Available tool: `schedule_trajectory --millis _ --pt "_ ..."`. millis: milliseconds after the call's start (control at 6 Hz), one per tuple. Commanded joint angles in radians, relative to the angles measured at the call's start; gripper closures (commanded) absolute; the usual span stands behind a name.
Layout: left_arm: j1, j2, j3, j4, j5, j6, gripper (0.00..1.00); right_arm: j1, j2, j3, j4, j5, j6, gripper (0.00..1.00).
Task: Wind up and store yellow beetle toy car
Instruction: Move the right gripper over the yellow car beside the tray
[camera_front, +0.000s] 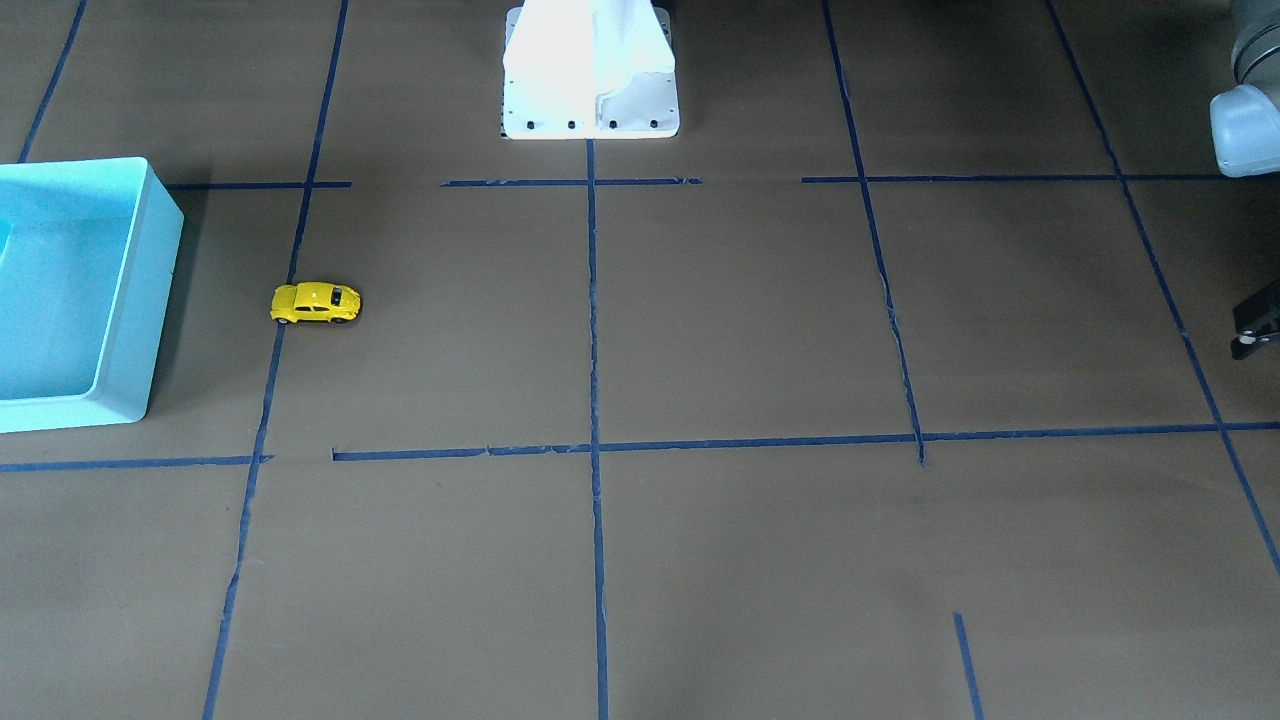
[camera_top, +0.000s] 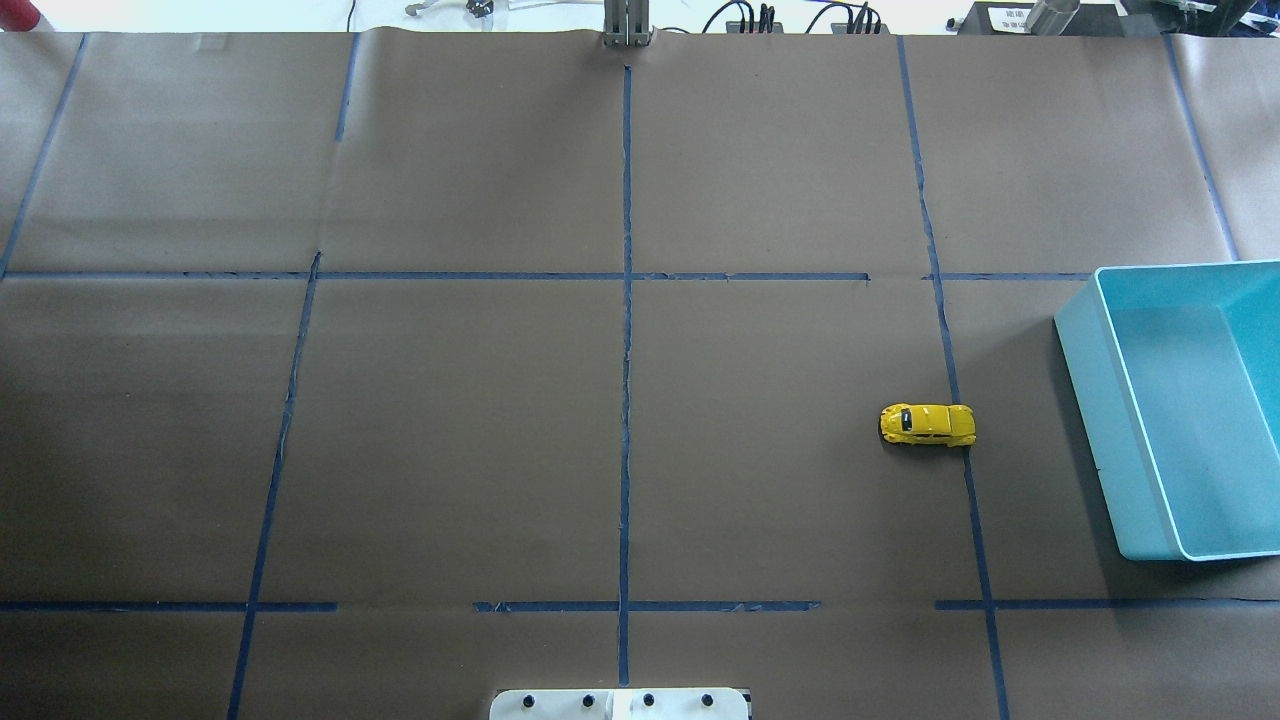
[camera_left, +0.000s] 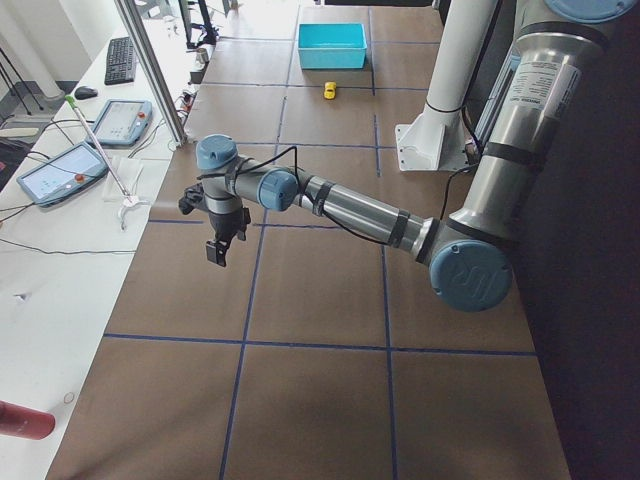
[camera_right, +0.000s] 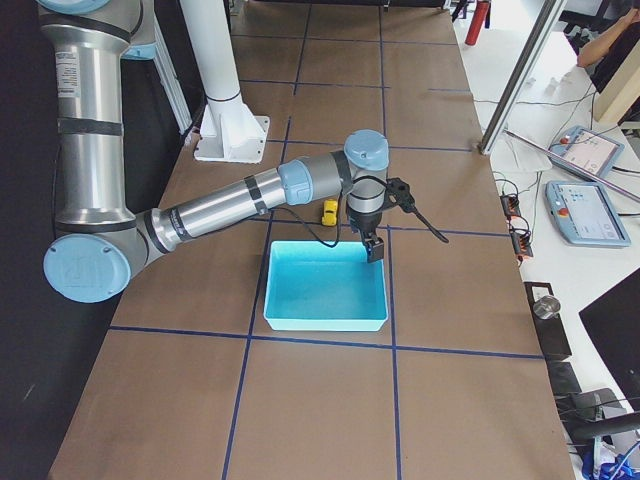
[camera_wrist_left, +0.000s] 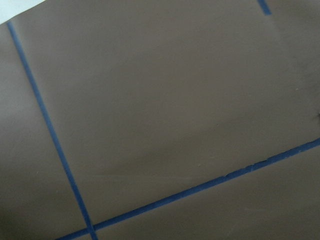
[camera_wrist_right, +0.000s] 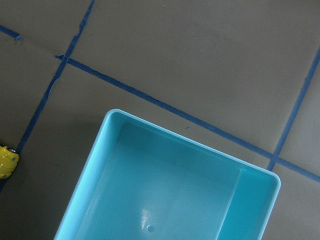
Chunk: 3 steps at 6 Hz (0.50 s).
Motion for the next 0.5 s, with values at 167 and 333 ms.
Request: schedule_trajectory --millis 167,333 --pt "-0.169 0.081 0.041 0.008 -0.006 0.000 0.00 -0.168 0.088 0.060 0.001 -0.016 -0.003 0.00" --pt "-0.202 0.139 0.043 0.000 -0.076 0.000 0.00 -0.291 0.150 0.060 -0.002 -0.072 -0.003 0.00"
